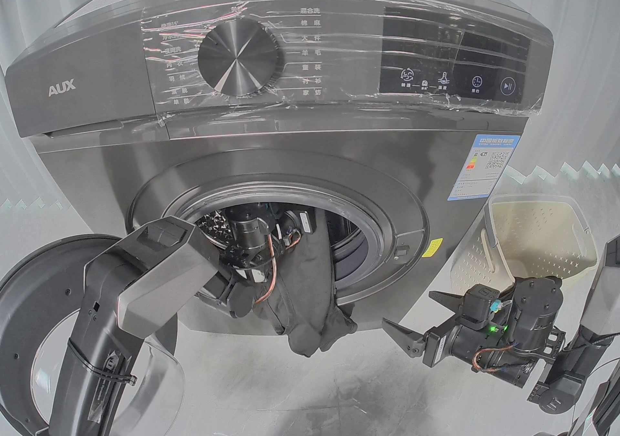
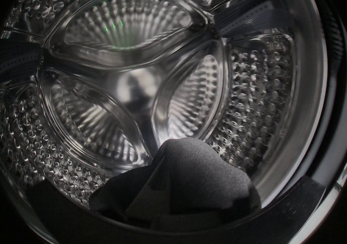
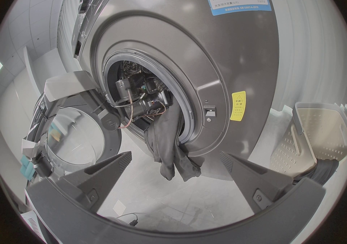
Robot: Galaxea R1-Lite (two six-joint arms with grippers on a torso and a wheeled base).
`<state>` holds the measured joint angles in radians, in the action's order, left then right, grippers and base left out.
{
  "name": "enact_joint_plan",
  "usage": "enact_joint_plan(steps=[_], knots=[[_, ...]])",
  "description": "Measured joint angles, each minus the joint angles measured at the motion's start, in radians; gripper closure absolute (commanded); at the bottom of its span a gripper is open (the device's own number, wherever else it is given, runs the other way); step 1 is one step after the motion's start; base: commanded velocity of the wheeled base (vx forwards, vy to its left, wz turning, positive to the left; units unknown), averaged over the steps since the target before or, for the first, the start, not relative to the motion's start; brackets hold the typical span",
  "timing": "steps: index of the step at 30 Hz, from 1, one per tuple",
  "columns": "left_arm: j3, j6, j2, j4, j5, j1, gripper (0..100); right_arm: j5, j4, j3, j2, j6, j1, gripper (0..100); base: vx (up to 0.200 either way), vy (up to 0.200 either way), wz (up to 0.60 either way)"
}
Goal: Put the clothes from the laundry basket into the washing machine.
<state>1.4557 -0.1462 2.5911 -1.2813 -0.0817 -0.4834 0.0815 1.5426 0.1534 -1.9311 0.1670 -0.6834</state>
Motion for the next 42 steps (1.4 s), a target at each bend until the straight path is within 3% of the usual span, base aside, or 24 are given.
enact_joint_plan(steps=[10, 16, 17, 25, 30, 35, 42], knots=[[0.322, -0.005, 0.091, 0.177, -0.066, 0.039, 100, 0.000, 0.000, 0.000, -0.004, 0.000, -0.009, 0, 0.000, 0.000, 0.00], [0.376, -0.008, 0.129, 0.186, -0.080, 0.047, 100, 0.000, 0.000, -0.001, -0.006, 0.000, -0.011, 0, 0.000, 0.000, 0.00], [0.377, -0.009, 0.132, 0.186, -0.080, 0.047, 0, 0.000, 0.000, -0.001, -0.007, 0.000, -0.011, 0, 0.000, 0.000, 0.00], [0.348, -0.009, 0.133, 0.181, -0.083, 0.047, 0, 0.000, 0.000, -0.003, -0.008, 0.000, -0.011, 0, 0.000, 0.000, 0.00], [0.213, -0.006, 0.096, 0.191, -0.066, 0.042, 0, 0.000, 0.000, -0.003, -0.008, 0.000, -0.012, 0, 0.000, 0.000, 0.00], [0.001, 0.000, 0.028, 0.199, -0.011, 0.030, 0, 0.000, 0.000, -0.002, -0.009, 0.000, -0.012, 0, 0.000, 0.000, 0.00], [-0.260, 0.027, -0.083, 0.205, 0.116, -0.004, 0, 0.000, 0.001, -0.001, -0.014, 0.001, -0.013, 0, 0.000, 0.000, 0.00]])
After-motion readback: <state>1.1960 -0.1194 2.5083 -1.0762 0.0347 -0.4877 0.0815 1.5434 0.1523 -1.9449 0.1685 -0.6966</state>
